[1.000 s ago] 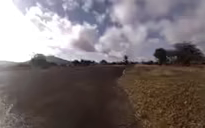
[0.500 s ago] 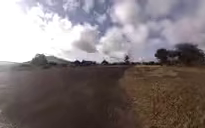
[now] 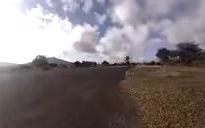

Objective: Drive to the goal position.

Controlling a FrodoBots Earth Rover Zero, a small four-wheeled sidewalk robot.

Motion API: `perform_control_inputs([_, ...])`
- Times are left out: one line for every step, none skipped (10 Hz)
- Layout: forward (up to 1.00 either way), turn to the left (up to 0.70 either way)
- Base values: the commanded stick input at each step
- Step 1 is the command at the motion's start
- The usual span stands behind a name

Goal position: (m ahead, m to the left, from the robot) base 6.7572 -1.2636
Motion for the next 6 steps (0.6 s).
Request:
perform_control_inputs([0.50, 0.00])
perform_control_inputs([0.50, 0.00])
perform_control_inputs([0.50, 0.00])
perform_control_inputs([0.50, 0.00])
perform_control_inputs([0.50, 0.00])
perform_control_inputs([0.50, -0.10])
